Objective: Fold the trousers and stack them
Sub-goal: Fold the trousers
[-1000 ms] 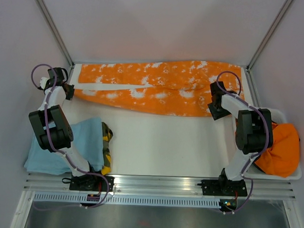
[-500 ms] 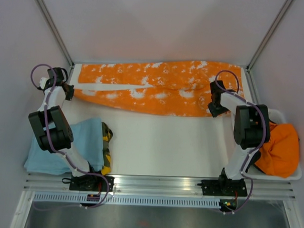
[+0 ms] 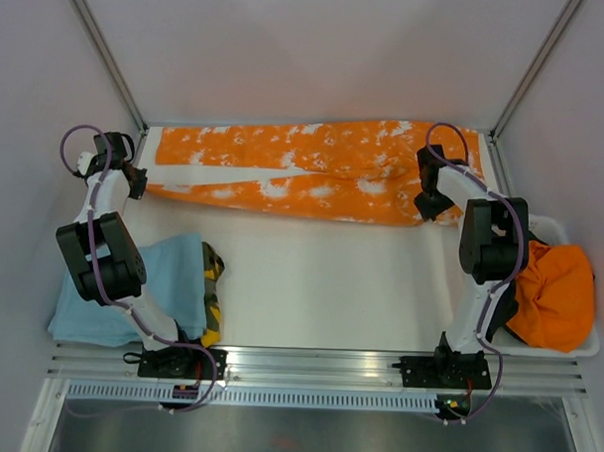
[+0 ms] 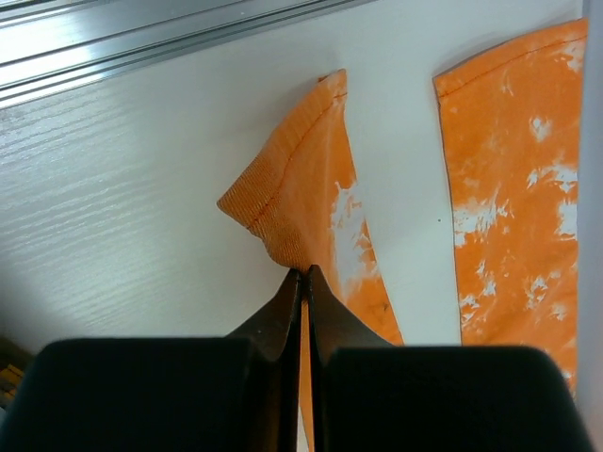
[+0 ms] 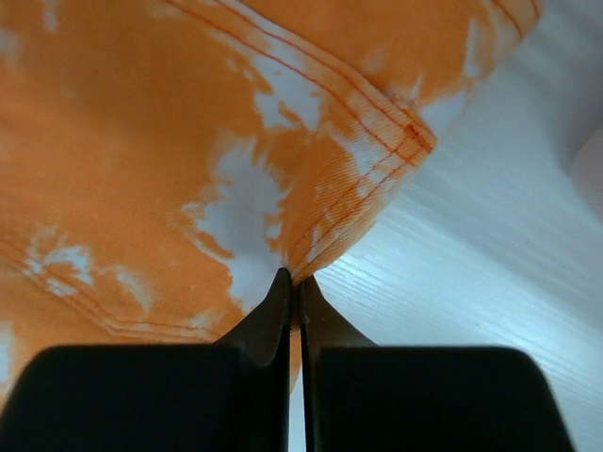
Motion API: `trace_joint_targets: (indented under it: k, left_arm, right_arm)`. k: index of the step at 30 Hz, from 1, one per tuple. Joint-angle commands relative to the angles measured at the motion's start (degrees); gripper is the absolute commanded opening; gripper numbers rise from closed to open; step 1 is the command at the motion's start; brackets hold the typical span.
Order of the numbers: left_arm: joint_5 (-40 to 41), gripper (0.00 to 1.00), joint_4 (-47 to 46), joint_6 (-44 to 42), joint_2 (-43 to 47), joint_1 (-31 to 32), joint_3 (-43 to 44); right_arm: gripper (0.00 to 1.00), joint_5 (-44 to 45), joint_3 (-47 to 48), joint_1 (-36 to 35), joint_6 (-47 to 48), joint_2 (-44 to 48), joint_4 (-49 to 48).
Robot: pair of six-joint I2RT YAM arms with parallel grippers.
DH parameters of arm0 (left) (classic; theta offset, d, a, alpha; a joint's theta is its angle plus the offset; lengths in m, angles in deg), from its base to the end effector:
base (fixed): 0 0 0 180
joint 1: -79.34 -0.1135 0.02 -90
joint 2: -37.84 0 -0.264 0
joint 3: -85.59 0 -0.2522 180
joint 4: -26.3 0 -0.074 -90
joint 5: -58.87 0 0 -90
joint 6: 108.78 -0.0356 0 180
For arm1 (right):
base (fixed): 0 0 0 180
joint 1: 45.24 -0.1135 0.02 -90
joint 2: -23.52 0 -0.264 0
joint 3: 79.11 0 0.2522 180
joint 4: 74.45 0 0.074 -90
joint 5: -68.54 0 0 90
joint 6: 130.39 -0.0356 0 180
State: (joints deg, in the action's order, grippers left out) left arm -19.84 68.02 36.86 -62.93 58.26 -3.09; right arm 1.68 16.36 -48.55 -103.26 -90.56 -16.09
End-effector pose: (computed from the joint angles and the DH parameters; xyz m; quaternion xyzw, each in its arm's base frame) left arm 0.3580 0.1455 0.2466 -0.6081 0.7157 -0.0097 0.3434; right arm 0.3909 0.0086 0.1701 0.5032 0.8335 -0.1063 0.2019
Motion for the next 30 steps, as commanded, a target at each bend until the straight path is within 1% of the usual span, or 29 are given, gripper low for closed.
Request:
trace_joint_targets:
  k: [1, 6, 9, 12, 15, 17, 20, 26, 30]
  left_arm:
    - [6.6, 0.02, 0.1, -3.6, 3.3, -0.5, 5.2]
    - [10.7, 0.02, 0.9, -4.9, 4.7, 0.4, 6.8]
    - [13.8, 0.02, 1.1, -4.7, 6.6, 1.1, 6.8]
    - [16.8, 0.02, 1.4, -5.7, 8.9, 1.4, 6.9]
    - [19.2, 0.02, 1.6, -7.6, 10.9, 1.5, 7.4]
    - [20.4, 0.02, 2.4, -8.1, 12.2, 1.5, 7.9]
    - [22.8, 0.02, 3.4, -9.1, 13.9, 1.4, 8.0]
    - [26.2, 0.02, 5.8, -10.5, 16.7, 1.4, 6.8]
    - [27.1, 0.02, 6.8, -10.8, 18.0, 1.4, 5.8]
  right_arm:
    - [0.00, 8.8, 9.5, 0.8, 9.5, -1.8, 8.0]
    - [0.00, 14.9, 20.3, 0.8, 17.2, -3.0, 14.3]
    - [0.00, 16.9, 23.0, 0.8, 18.7, -0.5, 17.6]
    - [0.00, 17.2, 22.2, 0.8, 19.9, 3.2, 16.8]
    - [0.00, 16.9, 21.5, 0.8, 23.1, 5.6, 15.8]
    - [0.00, 16.9, 21.6, 0.7, 24.6, 6.0, 16.7]
    - [0.00, 18.0, 19.8, 0.8, 24.4, 7.6, 18.8]
    - [0.00, 20.7, 13.7, 1.1, 22.2, 16.0, 21.2]
    - [0.00, 22.0, 12.6, 1.5, 21.0, 21.9, 24.8]
